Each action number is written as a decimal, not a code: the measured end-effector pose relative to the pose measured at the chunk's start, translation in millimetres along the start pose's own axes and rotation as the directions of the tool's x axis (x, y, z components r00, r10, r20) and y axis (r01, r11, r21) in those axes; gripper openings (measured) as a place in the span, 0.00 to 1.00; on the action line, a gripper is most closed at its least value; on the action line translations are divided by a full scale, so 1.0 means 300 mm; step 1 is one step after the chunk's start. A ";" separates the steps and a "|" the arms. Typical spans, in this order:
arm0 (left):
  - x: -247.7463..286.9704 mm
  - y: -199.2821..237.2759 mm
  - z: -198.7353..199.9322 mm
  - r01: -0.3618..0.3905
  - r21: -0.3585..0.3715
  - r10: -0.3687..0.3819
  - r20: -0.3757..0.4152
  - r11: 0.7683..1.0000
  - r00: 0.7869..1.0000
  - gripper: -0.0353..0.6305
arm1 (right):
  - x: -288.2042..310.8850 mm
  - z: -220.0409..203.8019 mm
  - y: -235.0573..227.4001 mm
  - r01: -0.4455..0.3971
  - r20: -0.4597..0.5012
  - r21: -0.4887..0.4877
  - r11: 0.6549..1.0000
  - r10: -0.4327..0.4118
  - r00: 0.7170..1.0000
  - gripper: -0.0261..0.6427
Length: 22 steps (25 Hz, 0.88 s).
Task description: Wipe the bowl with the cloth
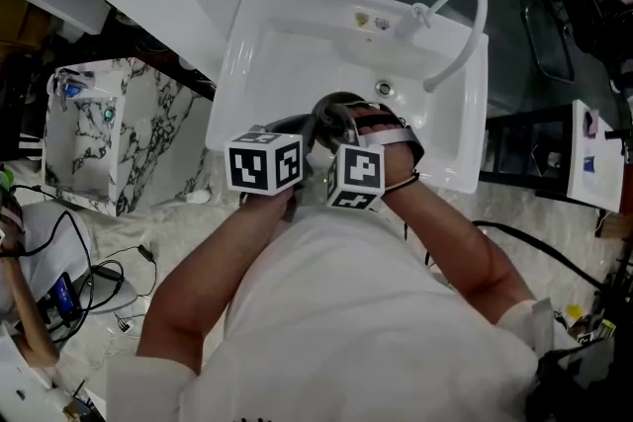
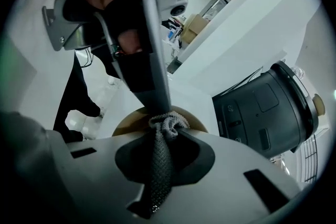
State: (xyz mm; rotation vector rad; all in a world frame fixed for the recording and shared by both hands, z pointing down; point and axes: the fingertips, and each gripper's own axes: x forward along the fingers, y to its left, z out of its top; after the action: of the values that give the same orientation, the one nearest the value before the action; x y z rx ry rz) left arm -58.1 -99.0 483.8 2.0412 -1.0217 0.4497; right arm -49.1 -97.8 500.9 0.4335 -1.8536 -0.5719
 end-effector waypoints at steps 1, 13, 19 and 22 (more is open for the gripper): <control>-0.003 0.004 0.005 -0.006 0.006 0.006 0.005 1.000 1.000 0.07 | 0.000 0.004 0.011 -0.011 0.003 -0.006 1.000 0.011 1.000 0.08; -0.022 0.091 0.039 -0.058 -0.027 0.059 0.049 0.998 0.997 0.07 | -0.049 -0.023 0.032 -0.047 0.065 0.052 0.998 0.044 0.997 0.08; -0.037 0.112 0.029 -0.064 -0.034 0.066 0.056 0.997 0.996 0.07 | -0.109 -0.050 -0.028 -0.010 0.117 0.168 0.986 -0.009 0.993 0.08; -0.048 0.117 0.032 -0.058 -0.042 0.060 0.070 0.997 0.996 0.07 | -0.157 -0.051 -0.061 0.014 0.157 0.217 0.976 -0.049 0.986 0.08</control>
State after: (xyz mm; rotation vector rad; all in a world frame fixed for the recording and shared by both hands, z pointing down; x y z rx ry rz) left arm -95.0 -111.9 486.4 2.0081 -1.1275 0.3867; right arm -18.4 -89.6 458.8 0.5756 -2.0774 -0.4390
